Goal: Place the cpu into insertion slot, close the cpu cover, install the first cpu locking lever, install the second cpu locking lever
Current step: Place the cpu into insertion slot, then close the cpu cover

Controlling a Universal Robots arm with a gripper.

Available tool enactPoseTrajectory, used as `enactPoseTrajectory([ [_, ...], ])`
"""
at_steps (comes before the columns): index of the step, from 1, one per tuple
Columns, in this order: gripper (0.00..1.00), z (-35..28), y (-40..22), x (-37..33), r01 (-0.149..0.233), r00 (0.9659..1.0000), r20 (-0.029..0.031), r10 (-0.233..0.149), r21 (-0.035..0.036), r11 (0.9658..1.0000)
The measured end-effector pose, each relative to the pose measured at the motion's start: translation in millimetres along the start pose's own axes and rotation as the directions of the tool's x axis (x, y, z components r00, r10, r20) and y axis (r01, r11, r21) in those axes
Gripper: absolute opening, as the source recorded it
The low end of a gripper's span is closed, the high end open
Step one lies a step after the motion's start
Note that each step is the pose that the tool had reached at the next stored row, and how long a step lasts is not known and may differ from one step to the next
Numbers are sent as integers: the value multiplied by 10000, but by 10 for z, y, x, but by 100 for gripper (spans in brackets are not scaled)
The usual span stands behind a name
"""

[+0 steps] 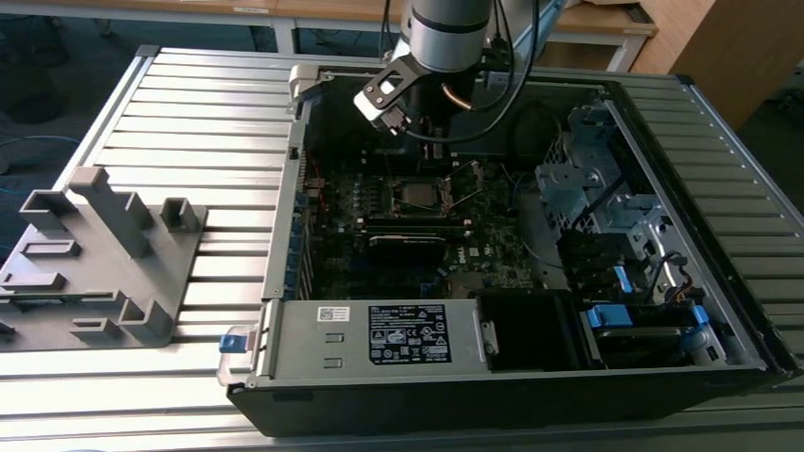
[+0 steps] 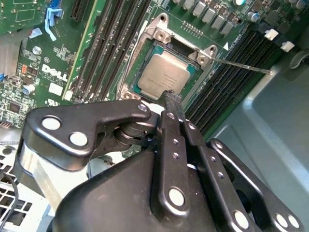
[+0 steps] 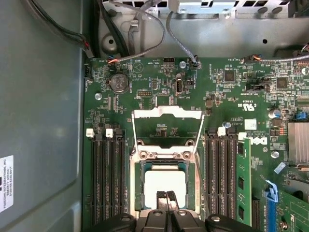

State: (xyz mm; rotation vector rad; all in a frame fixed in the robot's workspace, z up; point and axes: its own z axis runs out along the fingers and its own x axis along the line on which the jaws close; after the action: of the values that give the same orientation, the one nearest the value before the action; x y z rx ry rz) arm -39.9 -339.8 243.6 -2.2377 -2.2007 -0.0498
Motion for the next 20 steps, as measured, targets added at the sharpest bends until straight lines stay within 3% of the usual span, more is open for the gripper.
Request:
enactPoseTrajectory([
  [7, 11, 103, -8, -2, -3, 10000, -1, 3, -2, 10000],
  [20, 11, 165, -9, -4, -3, 10000, 0, 3, -1, 10000],
])
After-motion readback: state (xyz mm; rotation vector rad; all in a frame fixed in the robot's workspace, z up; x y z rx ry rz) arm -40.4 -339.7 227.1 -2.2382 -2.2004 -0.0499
